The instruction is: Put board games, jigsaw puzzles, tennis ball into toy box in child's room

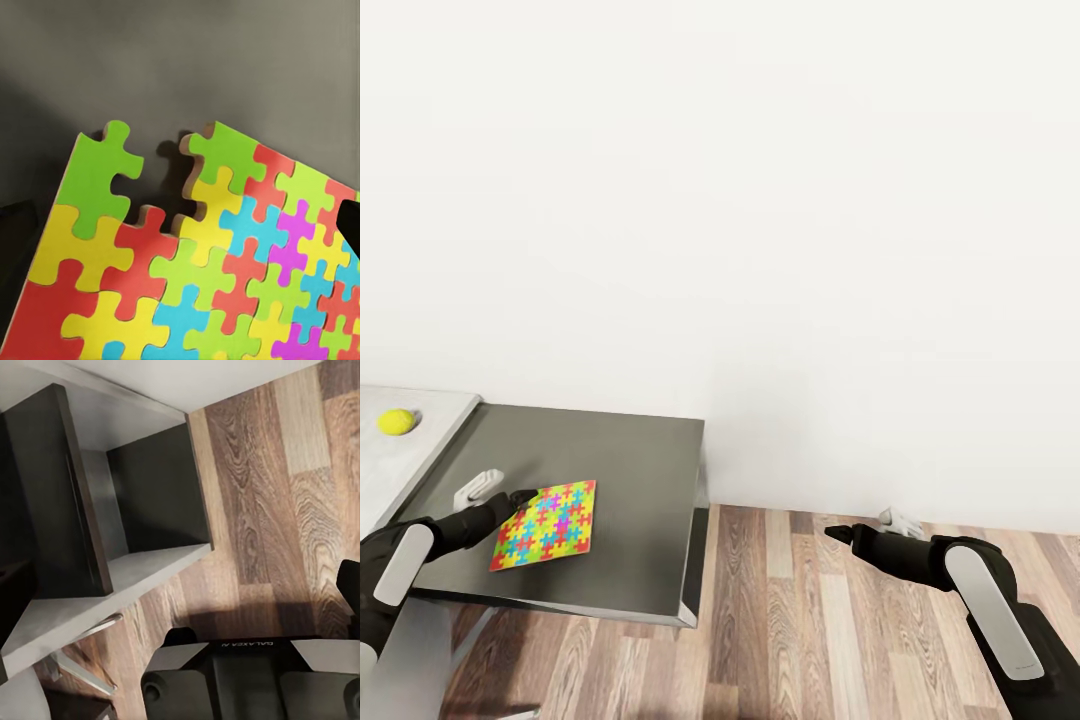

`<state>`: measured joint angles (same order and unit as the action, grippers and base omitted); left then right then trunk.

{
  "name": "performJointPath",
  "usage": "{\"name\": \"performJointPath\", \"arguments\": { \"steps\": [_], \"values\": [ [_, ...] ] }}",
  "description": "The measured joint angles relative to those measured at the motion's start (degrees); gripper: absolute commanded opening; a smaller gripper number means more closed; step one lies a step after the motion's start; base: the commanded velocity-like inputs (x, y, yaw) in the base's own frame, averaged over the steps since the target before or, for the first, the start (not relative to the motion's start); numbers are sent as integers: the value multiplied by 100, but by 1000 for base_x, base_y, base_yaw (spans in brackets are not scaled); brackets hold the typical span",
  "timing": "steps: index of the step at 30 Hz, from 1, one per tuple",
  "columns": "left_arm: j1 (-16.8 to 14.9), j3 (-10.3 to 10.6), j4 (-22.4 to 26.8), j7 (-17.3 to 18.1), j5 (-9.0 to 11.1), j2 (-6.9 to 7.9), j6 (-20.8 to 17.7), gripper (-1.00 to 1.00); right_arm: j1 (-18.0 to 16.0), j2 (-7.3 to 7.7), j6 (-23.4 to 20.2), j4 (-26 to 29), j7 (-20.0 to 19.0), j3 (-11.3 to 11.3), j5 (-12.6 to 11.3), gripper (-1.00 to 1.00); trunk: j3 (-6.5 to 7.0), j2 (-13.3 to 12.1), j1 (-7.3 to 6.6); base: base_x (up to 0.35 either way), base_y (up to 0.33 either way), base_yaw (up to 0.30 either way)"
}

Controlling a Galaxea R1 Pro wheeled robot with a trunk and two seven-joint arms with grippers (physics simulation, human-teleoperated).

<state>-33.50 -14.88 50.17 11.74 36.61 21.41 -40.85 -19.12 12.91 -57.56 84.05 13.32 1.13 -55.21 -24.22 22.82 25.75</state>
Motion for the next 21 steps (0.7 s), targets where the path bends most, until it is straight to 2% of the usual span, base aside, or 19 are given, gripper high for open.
{"name": "performJointPath", "arguments": {
  "steps": [4, 15, 17, 21],
  "values": [
    [-2, 1, -1, 1, -1, -1, 2, 100, 0, 0, -1, 1, 1, 0, 0, 100, 0, 0, 0, 0, -80, 0],
    [-3, 2, -3, 2, -2, -3, 9, 100, 0, 0, 7, 2, 3, 1, 6, 100, 0, -1, 0, 0, -247, 0],
    [-45, 12, 55, -65, -56, -59, 68, 100, 0, -64, 66, 43, -30, 56, -33, 100, 0, 2, -2, 0, 0, 0],
    [-47, 10, 53, -192, -96, -49, 197, 100, 0, -193, 72, 40, -27, 34, -40, 100, 0, 0, 0, 0, 0, 0]
  ]
}}
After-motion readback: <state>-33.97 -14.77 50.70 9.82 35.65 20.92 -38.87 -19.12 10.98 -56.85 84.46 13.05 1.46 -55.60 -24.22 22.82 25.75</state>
